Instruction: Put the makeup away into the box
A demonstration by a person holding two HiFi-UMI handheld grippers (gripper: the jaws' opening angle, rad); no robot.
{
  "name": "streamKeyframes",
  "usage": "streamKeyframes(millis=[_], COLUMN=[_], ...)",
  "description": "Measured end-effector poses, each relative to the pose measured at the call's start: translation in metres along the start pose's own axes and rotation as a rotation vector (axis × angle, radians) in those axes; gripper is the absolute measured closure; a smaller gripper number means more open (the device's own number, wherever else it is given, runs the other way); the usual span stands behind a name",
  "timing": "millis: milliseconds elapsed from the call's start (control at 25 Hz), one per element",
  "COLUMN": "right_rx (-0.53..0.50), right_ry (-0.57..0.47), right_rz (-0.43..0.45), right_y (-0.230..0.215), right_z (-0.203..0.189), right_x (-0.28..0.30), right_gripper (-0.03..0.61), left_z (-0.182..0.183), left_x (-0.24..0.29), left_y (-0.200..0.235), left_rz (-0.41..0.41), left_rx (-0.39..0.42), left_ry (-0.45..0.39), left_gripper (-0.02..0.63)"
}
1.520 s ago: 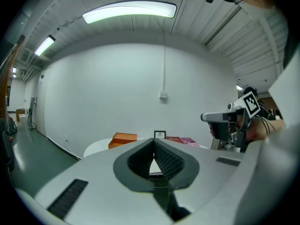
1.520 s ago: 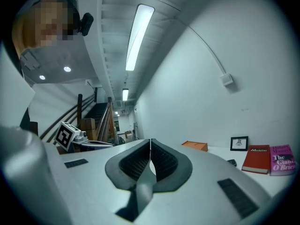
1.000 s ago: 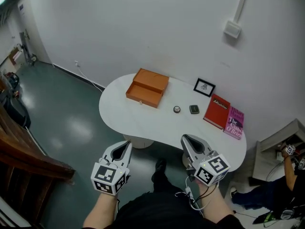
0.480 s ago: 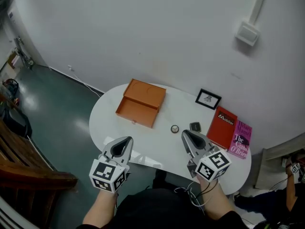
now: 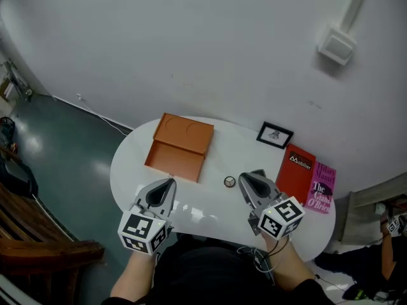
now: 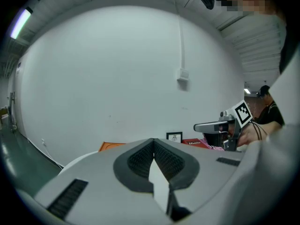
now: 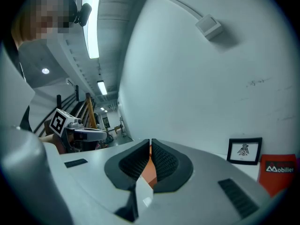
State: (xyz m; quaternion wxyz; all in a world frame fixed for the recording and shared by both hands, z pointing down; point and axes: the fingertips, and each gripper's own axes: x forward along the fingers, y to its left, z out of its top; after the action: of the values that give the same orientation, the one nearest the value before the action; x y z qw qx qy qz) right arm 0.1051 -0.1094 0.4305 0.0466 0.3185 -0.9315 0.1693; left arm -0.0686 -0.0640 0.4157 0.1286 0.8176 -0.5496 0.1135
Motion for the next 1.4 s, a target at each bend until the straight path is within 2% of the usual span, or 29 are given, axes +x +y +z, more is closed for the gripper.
streamKeyframes(millis=[320,680,760,840,1160,1400], right_rx=[-0.003,0.017,0.03,0.038,0.01,-0.039], right_ry=[0.061,0.215,0.248,0.288,0.427,0.57], right_rz=[-0.097,-0.142,-0.158,-0.166,-0.166,-0.175], right_y=[-0.019,-0.057,-0.07,-0.08,-0.102,-0.1], right_z=[-0.023,-0.094,-0.112,-0.132,-0.197,-0.243], right_x=[0.025,0.049,0.055,0.06,0.08,0.084], right_gripper=[0.54,0.53,0.467,0.435,0.353,0.336], left_z=[-0.012,-0.049,-0.056,-0.063,-0.085,-0.092], left_x=[0.025,0.057,0.064,0.069,0.084,0.082], left_y=[0.02,0.02,0.016,0.013,0.012,0.012], left_rz=[-0.073,-0.116,-0.127,-0.135,-0.122,-0.104], left_rx=[-0.016,-0.049,-0.048,-0.05,-0.062,-0.079], left_ry=[0.04,0.125,0.145,0.163,0.216,0.228], left_gripper=[0.609,0.609,0.609,0.609,0.609,0.609])
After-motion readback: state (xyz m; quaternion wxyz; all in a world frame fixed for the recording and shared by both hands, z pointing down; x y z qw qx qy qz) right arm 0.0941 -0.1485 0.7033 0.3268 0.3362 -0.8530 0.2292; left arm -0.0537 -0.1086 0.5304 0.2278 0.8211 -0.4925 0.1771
